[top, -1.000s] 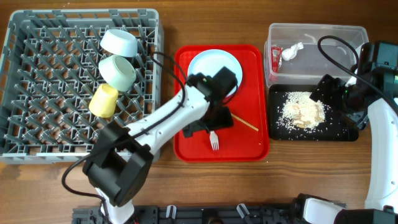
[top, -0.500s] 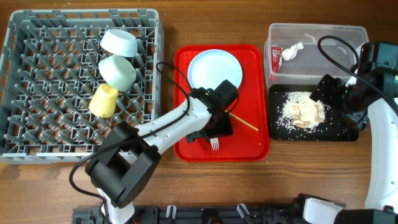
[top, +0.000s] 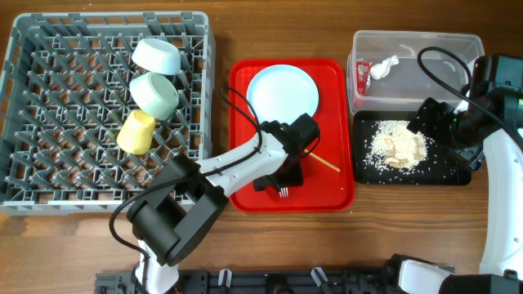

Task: Sort waste into correct bins and load items into the dishwasher rack
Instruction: 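Reach left gripper to the white spork on the red tray and grasp it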

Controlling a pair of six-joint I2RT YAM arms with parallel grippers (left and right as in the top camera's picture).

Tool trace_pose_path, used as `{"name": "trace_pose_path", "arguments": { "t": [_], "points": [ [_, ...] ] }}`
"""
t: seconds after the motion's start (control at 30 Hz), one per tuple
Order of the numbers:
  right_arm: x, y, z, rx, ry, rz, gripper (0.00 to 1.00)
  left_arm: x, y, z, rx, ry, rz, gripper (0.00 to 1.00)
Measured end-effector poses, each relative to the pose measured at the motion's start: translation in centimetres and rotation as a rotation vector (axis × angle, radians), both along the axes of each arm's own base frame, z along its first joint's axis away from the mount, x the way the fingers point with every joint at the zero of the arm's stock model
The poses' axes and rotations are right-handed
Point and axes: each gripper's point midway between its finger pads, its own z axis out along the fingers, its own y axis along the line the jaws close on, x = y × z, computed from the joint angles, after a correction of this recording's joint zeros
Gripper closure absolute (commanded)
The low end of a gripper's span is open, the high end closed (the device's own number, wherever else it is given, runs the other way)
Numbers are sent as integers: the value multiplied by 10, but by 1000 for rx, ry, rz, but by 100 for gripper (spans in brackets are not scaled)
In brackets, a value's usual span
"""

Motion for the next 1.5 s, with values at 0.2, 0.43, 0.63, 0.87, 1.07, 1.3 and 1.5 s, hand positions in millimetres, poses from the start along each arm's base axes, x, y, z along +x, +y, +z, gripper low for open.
{"name": "trace_pose_path", "arguments": {
  "t": [0.2, 0.43, 0.63, 0.87, 1.07, 1.3, 1.5],
  "points": [
    [0, 0, 0, 0, 0, 0, 0, 0, 0, 0, -1, 0, -5, 58],
    [0, 0, 0, 0, 0, 0, 0, 0, 0, 0, 0, 0, -5, 66],
    [0, 0, 0, 0, 0, 0, 0, 0, 0, -1, 0, 0, -5, 68],
    [0, 0, 0, 0, 0, 0, 0, 0, 0, -1, 0, 0, -5, 73],
    [0, 0, 0, 0, 0, 0, 0, 0, 0, -1, 0, 0, -5, 78],
    [0, 0, 0, 0, 0, 0, 0, 0, 0, -1, -1, 0, -5, 78],
    [0, 0, 0, 0, 0, 0, 0, 0, 0, 0, -1, 0, -5, 75]
  ]
}}
